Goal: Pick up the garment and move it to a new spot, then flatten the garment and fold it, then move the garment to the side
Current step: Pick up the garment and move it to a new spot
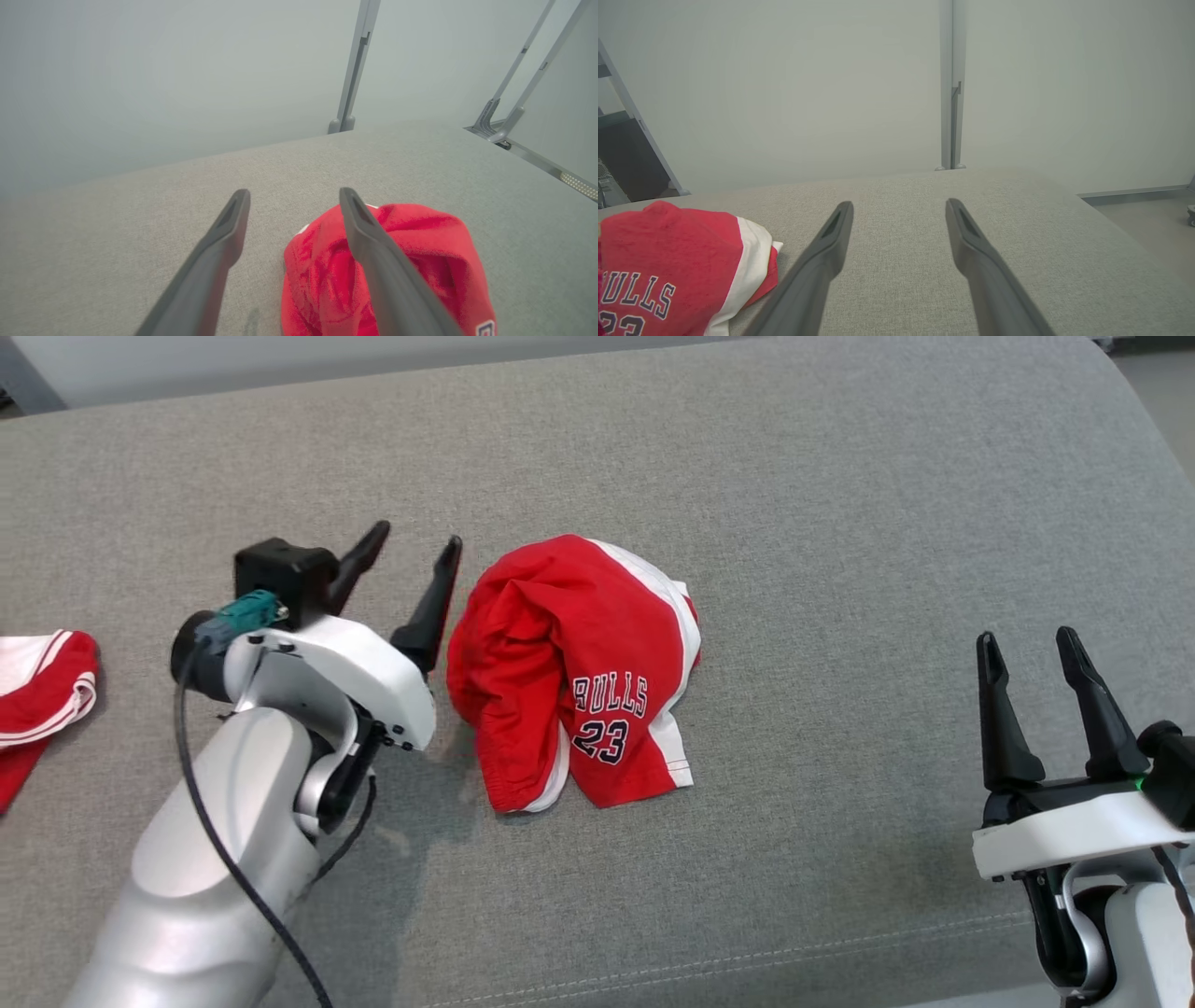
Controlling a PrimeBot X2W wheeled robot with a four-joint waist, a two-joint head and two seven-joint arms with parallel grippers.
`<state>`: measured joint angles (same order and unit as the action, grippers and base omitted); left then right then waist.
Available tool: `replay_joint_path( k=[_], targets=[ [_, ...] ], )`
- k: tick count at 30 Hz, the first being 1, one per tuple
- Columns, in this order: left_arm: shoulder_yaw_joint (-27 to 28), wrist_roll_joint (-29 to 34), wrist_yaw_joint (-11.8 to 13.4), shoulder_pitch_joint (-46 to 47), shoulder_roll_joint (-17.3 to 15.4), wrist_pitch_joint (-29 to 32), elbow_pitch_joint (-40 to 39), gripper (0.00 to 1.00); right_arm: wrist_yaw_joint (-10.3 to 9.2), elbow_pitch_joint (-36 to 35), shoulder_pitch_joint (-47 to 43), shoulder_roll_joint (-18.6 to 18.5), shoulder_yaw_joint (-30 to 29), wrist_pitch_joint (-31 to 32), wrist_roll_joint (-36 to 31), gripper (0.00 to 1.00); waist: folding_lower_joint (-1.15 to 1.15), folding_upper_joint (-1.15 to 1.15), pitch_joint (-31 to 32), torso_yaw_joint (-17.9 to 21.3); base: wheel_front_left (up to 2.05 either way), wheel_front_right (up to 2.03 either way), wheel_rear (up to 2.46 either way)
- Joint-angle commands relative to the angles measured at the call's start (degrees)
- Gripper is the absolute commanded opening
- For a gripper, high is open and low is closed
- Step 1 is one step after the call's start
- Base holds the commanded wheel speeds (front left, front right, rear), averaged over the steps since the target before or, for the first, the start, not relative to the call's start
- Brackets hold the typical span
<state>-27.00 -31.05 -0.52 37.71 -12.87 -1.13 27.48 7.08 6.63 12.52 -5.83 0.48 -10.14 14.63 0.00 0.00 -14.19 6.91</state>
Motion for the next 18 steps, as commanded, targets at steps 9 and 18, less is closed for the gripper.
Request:
replay_joint_path(
  k=[9,18],
  targets=[
    [8.54,-2.24,5.31,-7.05,-6.81,-5.14,-11.63,1.00,0.41,-1.51,-1.88,-0.93,0.97,-0.27,-0.38,1.00,0.00,0.00,3.12,-3.64,0.00,0.00,0.00],
    [13.64,-2.47,11.34,-20.47,-11.17,-8.08,-21.87,1.00,0.41,-1.84,-4.19,-0.70,1.18,0.27,-1.43,1.00,0.00,0.00,5.59,-6.30,0.00,0.00,0.00]
  ],
)
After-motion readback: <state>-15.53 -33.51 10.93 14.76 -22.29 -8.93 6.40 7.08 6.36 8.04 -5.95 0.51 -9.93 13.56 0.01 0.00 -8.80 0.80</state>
